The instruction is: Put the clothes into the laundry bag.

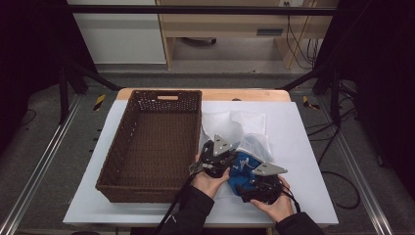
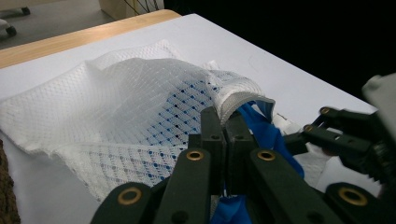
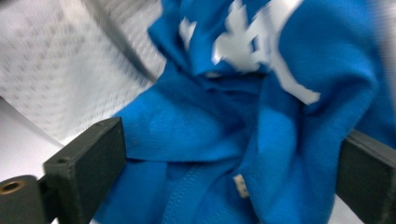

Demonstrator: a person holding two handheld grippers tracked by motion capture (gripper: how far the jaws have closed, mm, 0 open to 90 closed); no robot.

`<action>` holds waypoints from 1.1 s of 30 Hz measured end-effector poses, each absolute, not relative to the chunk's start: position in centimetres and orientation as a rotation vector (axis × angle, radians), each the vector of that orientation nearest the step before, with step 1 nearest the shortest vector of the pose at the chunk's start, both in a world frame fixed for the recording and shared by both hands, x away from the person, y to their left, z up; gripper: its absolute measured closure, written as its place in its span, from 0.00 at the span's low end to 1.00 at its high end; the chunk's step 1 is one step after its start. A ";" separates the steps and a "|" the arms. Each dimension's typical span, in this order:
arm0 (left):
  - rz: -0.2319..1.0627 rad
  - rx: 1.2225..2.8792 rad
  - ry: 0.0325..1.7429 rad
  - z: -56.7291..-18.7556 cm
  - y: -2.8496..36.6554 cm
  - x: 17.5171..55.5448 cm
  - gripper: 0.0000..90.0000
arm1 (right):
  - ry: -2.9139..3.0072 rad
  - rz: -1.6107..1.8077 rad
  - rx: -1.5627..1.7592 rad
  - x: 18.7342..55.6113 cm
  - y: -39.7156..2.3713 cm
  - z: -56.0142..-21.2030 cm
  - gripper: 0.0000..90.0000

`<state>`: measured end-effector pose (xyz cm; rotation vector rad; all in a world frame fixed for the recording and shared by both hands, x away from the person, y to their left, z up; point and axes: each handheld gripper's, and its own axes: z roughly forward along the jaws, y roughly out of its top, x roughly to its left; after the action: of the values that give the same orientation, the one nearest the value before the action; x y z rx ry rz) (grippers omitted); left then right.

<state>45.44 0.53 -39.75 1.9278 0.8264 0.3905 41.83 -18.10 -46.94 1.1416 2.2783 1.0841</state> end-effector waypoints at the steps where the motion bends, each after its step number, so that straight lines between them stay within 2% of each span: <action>1: 0.390 1.928 0.827 -39.8 0.5 45.4 0.99 | 2.292 1.051 1.134 42.0 -17.7 -47.2 0.12; 2: 0.390 1.934 0.825 -39.8 0.5 45.4 0.99 | 2.310 1.020 1.131 42.1 -17.5 -47.5 0.16; 5: 0.388 1.930 0.825 -39.8 0.6 45.4 0.99 | 2.331 0.952 1.100 42.3 -17.1 -48.0 0.38; 6: 0.386 1.926 0.826 -39.8 0.5 45.4 0.99 | 2.322 0.946 1.104 42.3 -17.2 -47.9 0.49; 7: 0.386 1.926 0.826 -39.8 0.5 45.4 0.99 | 2.322 0.946 1.104 42.3 -17.2 -47.9 0.49; 8: 0.386 1.927 0.826 -39.8 0.5 45.4 0.99 | 2.312 0.944 1.127 42.6 -17.7 -47.7 0.67; 9: 0.386 1.927 0.826 -39.8 0.5 45.4 0.99 | 2.311 0.934 1.132 42.7 -17.8 -47.6 0.74; 11: 0.385 1.927 0.827 -39.8 0.5 45.3 0.99 | 2.310 0.909 1.134 42.8 -17.9 -47.6 0.80; 15: 0.379 1.922 0.827 -39.8 0.6 45.3 0.99 | 2.304 0.917 1.184 43.1 -17.7 -47.1 0.85; 22: 0.384 1.913 0.822 -39.7 0.6 45.3 0.99 | 2.177 1.252 1.209 42.9 -18.8 -45.0 0.85; 28: 0.382 1.915 0.821 -39.7 0.6 45.2 0.99 | 2.030 1.357 1.309 45.5 -18.3 -45.7 0.85; 33: 0.371 1.922 0.812 -39.7 0.5 45.1 0.99 | 1.922 1.288 1.378 47.5 -17.8 -47.0 0.84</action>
<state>45.08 0.50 -39.74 1.9217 0.8118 0.3707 47.48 -17.81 -47.00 1.3784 1.9221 1.2883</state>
